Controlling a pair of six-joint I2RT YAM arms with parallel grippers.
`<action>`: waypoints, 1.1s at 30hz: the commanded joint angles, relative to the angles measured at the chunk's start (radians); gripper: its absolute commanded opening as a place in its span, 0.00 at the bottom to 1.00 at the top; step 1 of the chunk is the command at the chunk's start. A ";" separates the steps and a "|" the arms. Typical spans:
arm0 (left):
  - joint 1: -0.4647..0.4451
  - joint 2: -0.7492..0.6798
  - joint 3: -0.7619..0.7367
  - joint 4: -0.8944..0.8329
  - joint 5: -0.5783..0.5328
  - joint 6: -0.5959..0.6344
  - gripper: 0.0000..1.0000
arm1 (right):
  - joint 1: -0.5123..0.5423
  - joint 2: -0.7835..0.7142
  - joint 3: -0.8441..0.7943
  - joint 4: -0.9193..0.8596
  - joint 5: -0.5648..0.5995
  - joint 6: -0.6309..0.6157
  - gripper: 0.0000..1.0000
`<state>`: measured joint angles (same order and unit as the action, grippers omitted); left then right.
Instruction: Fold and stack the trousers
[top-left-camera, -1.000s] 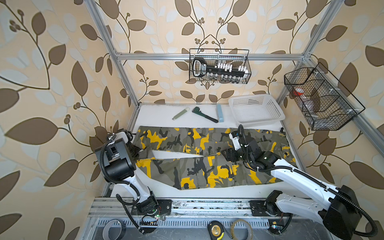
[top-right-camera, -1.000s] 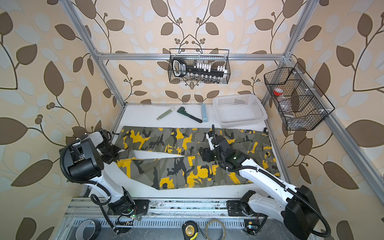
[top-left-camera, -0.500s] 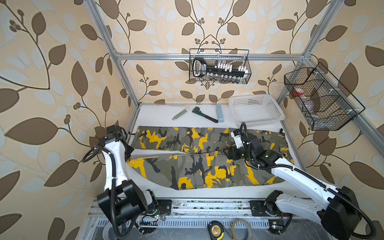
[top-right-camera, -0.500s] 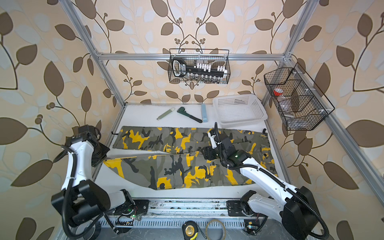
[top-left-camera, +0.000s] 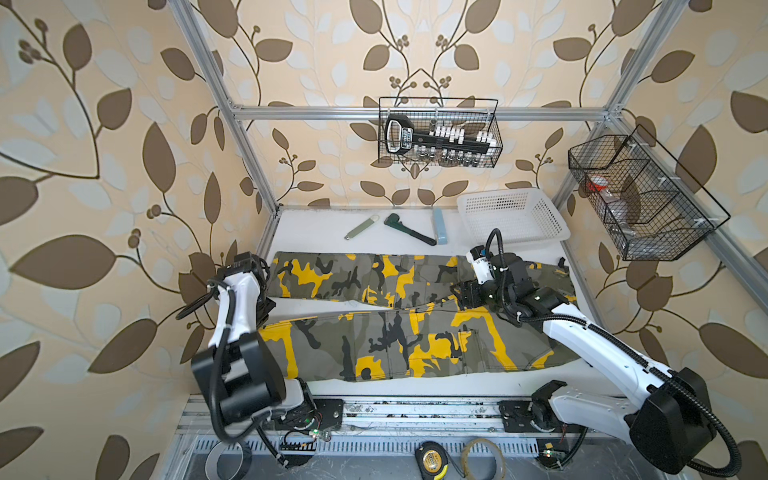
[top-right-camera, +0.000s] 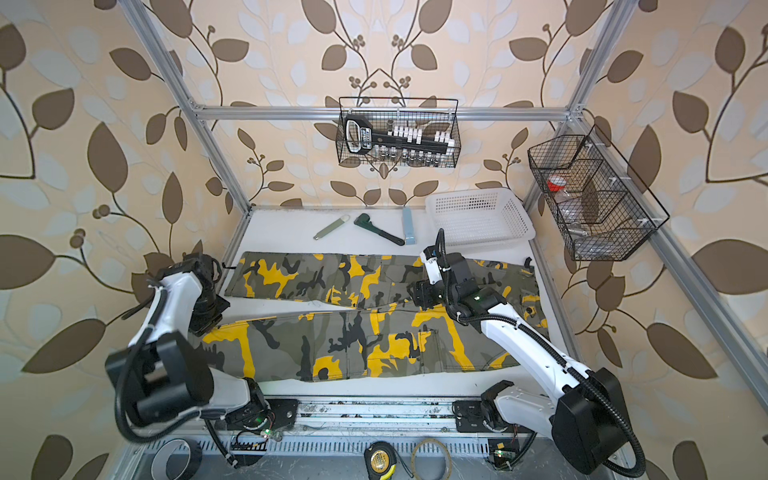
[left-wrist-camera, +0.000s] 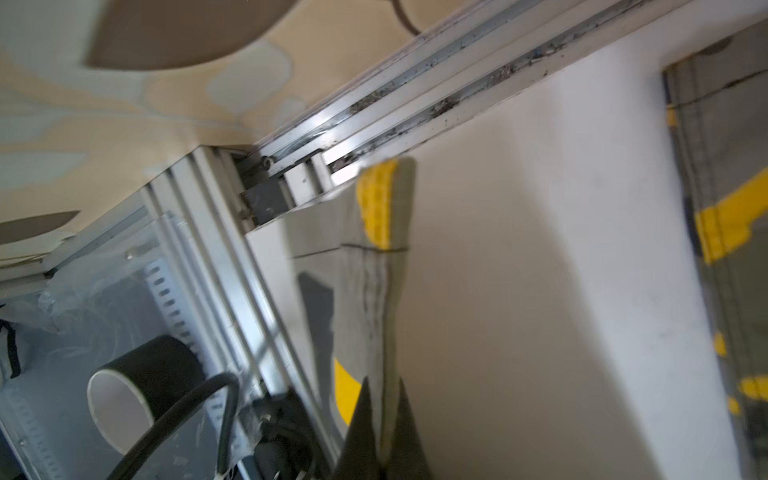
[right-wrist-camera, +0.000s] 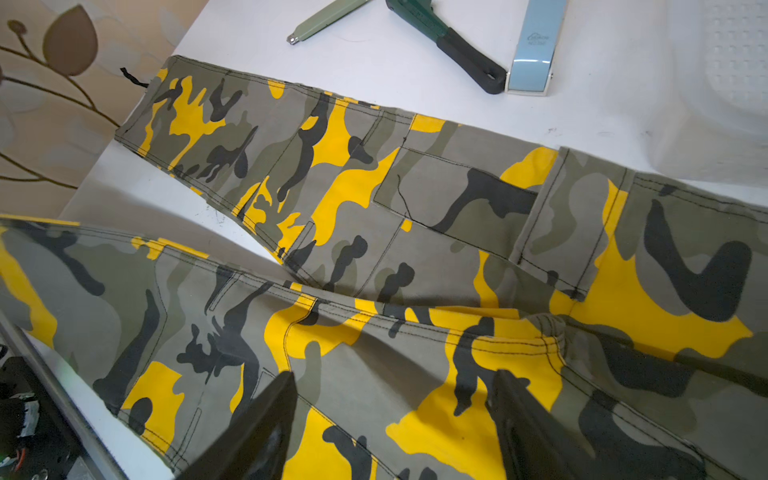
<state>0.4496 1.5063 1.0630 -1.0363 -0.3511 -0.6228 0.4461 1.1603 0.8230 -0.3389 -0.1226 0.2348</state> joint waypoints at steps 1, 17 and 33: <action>-0.026 0.127 0.051 0.119 -0.043 0.001 0.06 | -0.010 -0.051 -0.005 -0.035 0.022 -0.027 0.74; -0.112 0.201 0.212 0.020 0.094 0.104 0.55 | -0.082 -0.112 -0.093 -0.095 0.039 0.030 0.75; -0.023 0.117 -0.041 0.142 0.157 -0.003 0.61 | -0.033 -0.067 -0.137 -0.032 0.029 0.064 0.74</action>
<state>0.4061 1.5913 0.9989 -0.9516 -0.2092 -0.5659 0.4034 1.0988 0.6983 -0.3798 -0.0937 0.2951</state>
